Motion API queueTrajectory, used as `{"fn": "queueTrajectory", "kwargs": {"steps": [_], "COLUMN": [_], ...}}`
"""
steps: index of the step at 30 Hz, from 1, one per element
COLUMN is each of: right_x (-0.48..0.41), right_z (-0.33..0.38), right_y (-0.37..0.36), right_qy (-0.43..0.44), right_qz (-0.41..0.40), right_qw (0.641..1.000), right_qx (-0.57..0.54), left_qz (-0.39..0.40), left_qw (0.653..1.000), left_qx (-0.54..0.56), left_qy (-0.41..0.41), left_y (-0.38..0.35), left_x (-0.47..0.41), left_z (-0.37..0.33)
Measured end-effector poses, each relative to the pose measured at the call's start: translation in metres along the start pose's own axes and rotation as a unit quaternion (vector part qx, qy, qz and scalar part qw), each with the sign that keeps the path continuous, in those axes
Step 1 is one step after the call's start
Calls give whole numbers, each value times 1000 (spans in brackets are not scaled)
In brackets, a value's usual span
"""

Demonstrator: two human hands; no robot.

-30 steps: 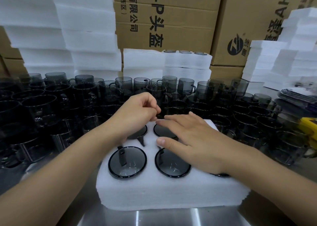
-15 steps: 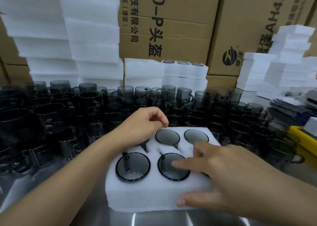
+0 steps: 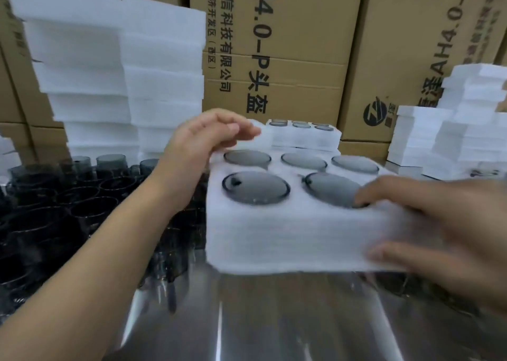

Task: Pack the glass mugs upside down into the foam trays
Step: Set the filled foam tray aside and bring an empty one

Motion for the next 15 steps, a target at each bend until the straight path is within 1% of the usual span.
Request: {"fn": "queueTrajectory", "kwargs": {"steps": [2,3,4,6,7,8,9,10,11,14,15], "right_x": [-38,-58,-77,-117,-136,-153,-170,-183,-195,-223,-230], "right_z": [-26,-43,-63,-103,-120,-135,-150,-161,-172,-195,-199], "right_y": [4,0,-9,-34,-48,-63,-78,-91,-104,-137,-146], "right_qy": [-66,-91,-110,-133,-144,-157,-169,-180,-190,-224,-237], "right_qz": [47,55,56,34,15,1,-7,-9,-9,-17,-19], "right_qw": [997,994,992,990,989,986,984,982,980,971,967], "right_qx": [-14,-31,-30,13,38,55,63,63,64,86,93], "left_qz": [-91,-112,-94,2,50,93,125,146,152,132,132], "left_qw": [991,979,965,925,895,858,820,790,775,774,768], "left_qx": [-89,-162,-239,-378,-442,-504,-557,-594,-612,-618,-626], "left_qy": [-32,-46,-51,-36,-33,-35,-39,-41,-39,-32,-31], "left_y": [-4,-7,-12,-22,-24,-25,-26,-25,-24,-19,-18], "left_x": [-30,-43,-56,-77,-86,-93,-100,-104,-108,-119,-122], "left_z": [1,6,13,39,55,68,80,89,94,106,107]}}
Point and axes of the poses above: each hand's wrist, its own x-axis away from the middle knuckle, its own y-axis out of the back of the hand, z = x × y, the point moved 2 cm from there along -x, towards the middle knuckle, and after that the axes turned 13 degrees about -z, right-handed, at the moved point
